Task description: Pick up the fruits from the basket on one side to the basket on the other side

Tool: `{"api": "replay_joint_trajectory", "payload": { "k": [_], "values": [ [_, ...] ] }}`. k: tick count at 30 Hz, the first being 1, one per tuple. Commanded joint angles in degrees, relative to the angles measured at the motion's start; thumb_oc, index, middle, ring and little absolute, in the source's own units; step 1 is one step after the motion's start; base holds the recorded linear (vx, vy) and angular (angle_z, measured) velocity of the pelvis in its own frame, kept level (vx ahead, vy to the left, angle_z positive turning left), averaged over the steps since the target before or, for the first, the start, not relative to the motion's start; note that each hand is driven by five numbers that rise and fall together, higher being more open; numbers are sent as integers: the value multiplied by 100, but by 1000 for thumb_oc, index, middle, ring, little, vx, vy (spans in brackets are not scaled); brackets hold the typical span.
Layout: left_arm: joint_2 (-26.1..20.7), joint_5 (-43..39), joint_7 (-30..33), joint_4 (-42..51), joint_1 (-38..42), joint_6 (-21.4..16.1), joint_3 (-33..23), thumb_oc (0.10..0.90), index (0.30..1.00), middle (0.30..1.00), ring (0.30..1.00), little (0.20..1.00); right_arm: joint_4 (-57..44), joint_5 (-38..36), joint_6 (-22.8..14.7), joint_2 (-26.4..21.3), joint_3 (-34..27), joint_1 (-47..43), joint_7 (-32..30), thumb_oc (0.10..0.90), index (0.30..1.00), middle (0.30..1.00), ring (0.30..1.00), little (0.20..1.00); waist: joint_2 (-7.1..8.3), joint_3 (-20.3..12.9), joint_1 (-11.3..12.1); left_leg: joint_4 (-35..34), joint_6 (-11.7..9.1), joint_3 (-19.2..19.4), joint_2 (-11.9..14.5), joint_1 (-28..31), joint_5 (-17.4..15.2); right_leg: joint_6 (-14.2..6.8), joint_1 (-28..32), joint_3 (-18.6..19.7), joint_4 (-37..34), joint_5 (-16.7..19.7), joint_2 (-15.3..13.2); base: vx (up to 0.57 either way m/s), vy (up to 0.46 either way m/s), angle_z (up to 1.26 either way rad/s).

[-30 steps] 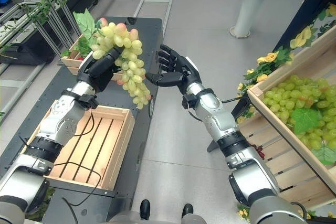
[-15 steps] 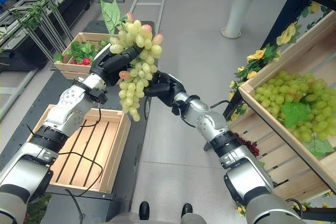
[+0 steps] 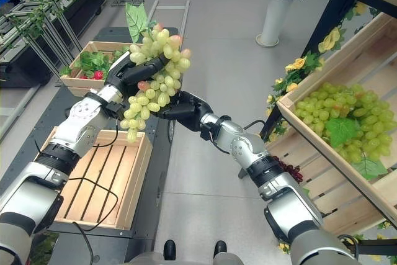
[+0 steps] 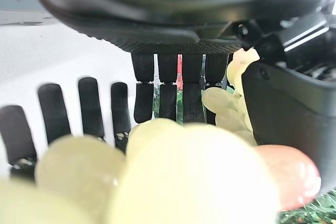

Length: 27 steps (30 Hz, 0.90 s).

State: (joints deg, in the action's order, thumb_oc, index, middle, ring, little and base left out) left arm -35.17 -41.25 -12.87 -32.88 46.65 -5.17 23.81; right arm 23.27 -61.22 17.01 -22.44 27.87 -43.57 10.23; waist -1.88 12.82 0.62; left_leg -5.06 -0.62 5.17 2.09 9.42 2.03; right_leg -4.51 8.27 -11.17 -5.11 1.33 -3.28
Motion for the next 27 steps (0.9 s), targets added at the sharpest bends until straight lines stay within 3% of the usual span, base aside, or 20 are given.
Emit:
{"api": "replay_joint_trajectory", "payload": {
  "k": [1, 15, 27],
  "values": [
    [-383, -168, -152, -780, 910, -602, -33, 400, 300, 300, 300, 300, -39, -119, -773, 96, -159, -149, 342, 800, 900, 900, 900, 900, 85, -1180, -56, 6, -31, 7, -334, -160, -412, 251, 16, -42, 11, -313, 114, 8, -7, -5],
    [-998, -220, -622, -901, 768, -611, -151, 400, 300, 300, 300, 300, 44, -141, -873, -376, -294, 159, 1050, 800, 900, 900, 900, 900, 40, -1133, -67, 6, -28, 0, -330, -152, -430, 241, 33, -49, 11, -328, 110, 1, 0, 0],
    [-602, -554, -681, -581, 781, -826, -199, 400, 300, 300, 300, 300, -6, -86, -798, -12, -178, 155, 995, 800, 900, 900, 900, 900, 48, -1153, -20, 6, -31, -88, -341, -173, -430, 252, 37, -73, 11, -348, 109, 0, 0, 0]
  ]
}}
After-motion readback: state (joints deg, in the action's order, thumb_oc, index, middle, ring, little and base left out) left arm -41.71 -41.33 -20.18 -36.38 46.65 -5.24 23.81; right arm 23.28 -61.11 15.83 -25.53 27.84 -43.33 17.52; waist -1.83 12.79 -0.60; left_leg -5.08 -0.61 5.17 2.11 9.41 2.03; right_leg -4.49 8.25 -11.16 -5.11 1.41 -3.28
